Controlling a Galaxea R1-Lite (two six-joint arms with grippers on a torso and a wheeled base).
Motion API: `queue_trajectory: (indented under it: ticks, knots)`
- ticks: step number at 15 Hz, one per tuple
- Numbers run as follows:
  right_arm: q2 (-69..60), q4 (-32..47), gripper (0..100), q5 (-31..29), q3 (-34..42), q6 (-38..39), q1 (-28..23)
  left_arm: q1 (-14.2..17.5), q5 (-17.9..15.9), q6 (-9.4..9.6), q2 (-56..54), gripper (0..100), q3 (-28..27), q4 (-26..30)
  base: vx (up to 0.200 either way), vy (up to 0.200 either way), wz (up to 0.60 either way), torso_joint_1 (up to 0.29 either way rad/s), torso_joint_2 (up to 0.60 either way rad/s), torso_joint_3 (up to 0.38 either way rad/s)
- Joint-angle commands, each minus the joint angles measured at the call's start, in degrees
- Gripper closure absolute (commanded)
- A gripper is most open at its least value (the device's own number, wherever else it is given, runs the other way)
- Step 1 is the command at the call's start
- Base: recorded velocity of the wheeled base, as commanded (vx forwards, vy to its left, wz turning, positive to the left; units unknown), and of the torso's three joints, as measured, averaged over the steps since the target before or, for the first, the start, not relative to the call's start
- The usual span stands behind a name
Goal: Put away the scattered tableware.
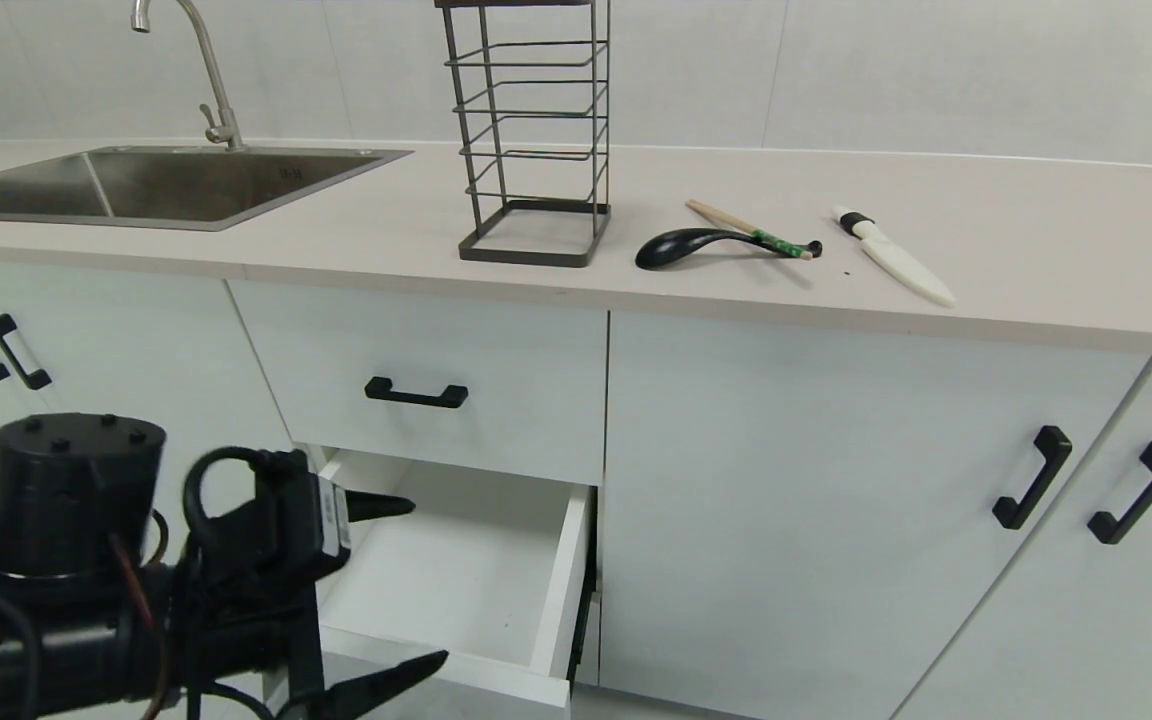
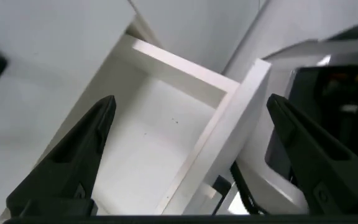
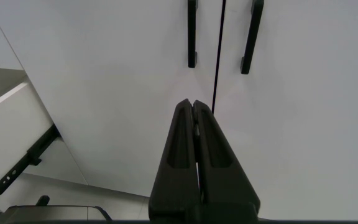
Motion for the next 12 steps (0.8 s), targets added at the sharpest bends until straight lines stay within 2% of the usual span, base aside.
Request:
queue_trajectory:
  ticks: [1, 2, 3, 4, 5, 8, 10, 11, 12]
  knots:
    - [0.08, 0.0, 100, 0.03, 0.01, 0.01, 0.01, 9.72, -2.41, -2.16, -2.75, 0, -0.65, -0.08, 0.0, 0.0, 0.0, 0.0, 0.0, 0.0]
    - [0.08, 0.0, 100, 0.03, 0.01, 0.01, 0.01, 12.0, -2.23, -3.92, -3.01, 0, -0.48, -0.17, 0.0, 0.0, 0.0, 0.0, 0.0, 0.0]
    - [0.08, 0.0, 100, 0.03, 0.01, 0.01, 0.01, 13.24, -0.74, -6.73, -5.65, 0, 1.19, -0.26, 0.0, 0.0, 0.0, 0.0, 0.0, 0.0]
    - [0.08, 0.0, 100, 0.03, 0.01, 0.01, 0.01, 13.24, 1.2, -8.58, -7.94, 0, 2.69, -0.26, 0.0, 0.0, 0.0, 0.0, 0.0, 0.0]
    - [0.08, 0.0, 100, 0.03, 0.01, 0.01, 0.01, 12.97, 4.71, -9.72, -11.98, 0, 5.94, -0.43, 0.0, 0.0, 0.0, 0.0, 0.0, 0.0]
    - [0.08, 0.0, 100, 0.03, 0.01, 0.01, 0.01, 11.92, 5.42, -9.28, -21.38, 0, 13.5, -0.26, 0.0, 0.0, 0.0, 0.0, 0.0, 0.0]
    - [0.08, 0.0, 100, 0.03, 0.01, 0.01, 0.01, 12.09, 5.59, -9.19, -28.85, 0, 15.87, -0.26, 0.0, 0.0, 0.0, 0.0, 0.0, 0.0]
    - [0.08, 0.0, 100, 0.03, 0.01, 0.01, 0.01, 12.36, 5.68, -9.19, -31.4, 0, 15.61, -0.34, 0.0, 0.0, 0.0, 0.0, 0.0, 0.0]
    - [0.08, 0.0, 100, 0.03, 0.01, 0.01, 0.01, 13.24, 5.94, -9.99, -35.53, 0, 14.29, -0.26, 0.0, 0.0, 0.0, 0.0, 0.0, 0.0]
